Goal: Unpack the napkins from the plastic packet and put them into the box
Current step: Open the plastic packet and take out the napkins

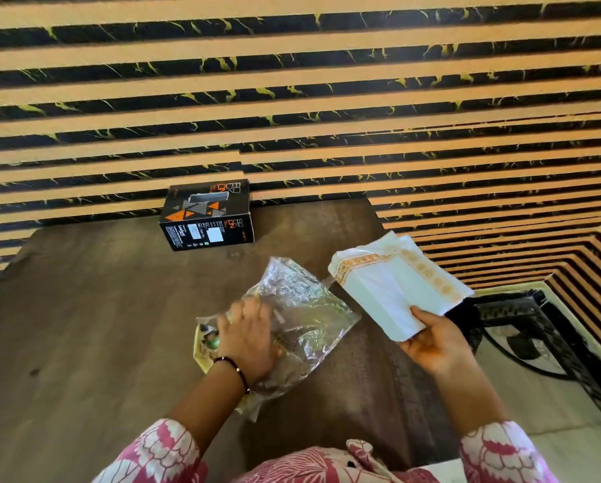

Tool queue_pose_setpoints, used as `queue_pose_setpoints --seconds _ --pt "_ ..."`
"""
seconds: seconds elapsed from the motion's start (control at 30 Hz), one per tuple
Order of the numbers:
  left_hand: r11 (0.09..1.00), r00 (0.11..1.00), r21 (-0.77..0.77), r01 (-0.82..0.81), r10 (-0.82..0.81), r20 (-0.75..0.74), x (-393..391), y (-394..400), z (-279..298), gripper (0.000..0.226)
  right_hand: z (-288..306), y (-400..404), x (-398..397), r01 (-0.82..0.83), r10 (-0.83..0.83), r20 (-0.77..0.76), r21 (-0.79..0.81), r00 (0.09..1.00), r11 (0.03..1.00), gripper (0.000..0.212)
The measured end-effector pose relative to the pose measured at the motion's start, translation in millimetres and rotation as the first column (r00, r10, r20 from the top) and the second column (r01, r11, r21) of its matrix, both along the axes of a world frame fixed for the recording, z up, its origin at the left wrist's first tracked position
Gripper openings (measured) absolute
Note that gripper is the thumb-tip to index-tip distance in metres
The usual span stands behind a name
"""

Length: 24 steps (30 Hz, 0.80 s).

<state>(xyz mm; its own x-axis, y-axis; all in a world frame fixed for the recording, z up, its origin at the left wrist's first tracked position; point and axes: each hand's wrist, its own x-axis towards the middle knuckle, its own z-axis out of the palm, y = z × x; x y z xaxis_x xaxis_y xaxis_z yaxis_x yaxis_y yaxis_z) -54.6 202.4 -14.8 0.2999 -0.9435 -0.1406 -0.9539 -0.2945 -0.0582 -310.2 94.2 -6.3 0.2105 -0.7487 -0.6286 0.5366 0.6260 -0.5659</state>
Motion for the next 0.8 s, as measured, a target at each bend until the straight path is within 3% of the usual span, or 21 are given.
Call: queue_pose_setpoints --seconds 0.1,0.17,0.27,0.4,0.5,0.53,0.6,0.67,0.7,0.8 --pt "0.985 0.976 0.057 0.160 -0.149 -0.156 0 -5 -15 0.081 -19 8 14 0.136 -0.136 0.006 -0.012 0.991 0.991 0.047" --pt "0.988 0.983 0.139 0.070 -0.045 -0.175 5 -1 -29 0.076 -25 15 22 0.197 -0.197 -0.007 -0.057 0.980 0.979 0.049" --pt "0.963 0.954 0.176 -0.206 0.237 -0.182 18 8 -39 0.072 -30 28 30 0.229 -0.229 0.015 -0.077 0.973 0.970 0.052" --pt "0.914 0.911 0.253 -0.317 0.368 -0.185 50 -2 -63 0.079 -35 37 38 0.164 -0.166 -0.040 -0.053 0.985 0.985 0.054" --pt "0.924 0.921 0.233 -0.303 0.346 -0.177 41 -1 -32 0.055 -32 41 35 -0.062 0.052 -0.175 -0.050 0.983 0.997 0.042" --pt "0.935 0.935 0.216 -0.282 0.318 -0.157 37 0 -26 0.049 -28 42 31 -0.216 0.190 -0.309 -0.051 0.932 0.975 0.035" --pt "0.958 0.959 0.158 -0.241 0.260 -0.114 28 4 -17 0.046 -20 43 20 -0.520 0.434 -0.614 0.045 0.660 0.853 0.032" --pt "0.979 0.974 0.075 -0.192 0.199 -0.110 23 9 -14 0.049 -14 44 13 -0.632 0.496 -0.760 0.148 0.419 0.761 0.041" --pt "0.986 0.978 0.035 -0.163 0.166 -0.130 23 12 -13 0.051 -12 44 13 -0.645 0.482 -0.786 0.143 0.386 0.750 0.041" --pt "0.986 0.982 -0.132 -0.103 0.080 -0.173 29 20 -17 0.056 0 53 36 -0.704 0.371 -0.825 -0.046 0.427 0.709 0.027"
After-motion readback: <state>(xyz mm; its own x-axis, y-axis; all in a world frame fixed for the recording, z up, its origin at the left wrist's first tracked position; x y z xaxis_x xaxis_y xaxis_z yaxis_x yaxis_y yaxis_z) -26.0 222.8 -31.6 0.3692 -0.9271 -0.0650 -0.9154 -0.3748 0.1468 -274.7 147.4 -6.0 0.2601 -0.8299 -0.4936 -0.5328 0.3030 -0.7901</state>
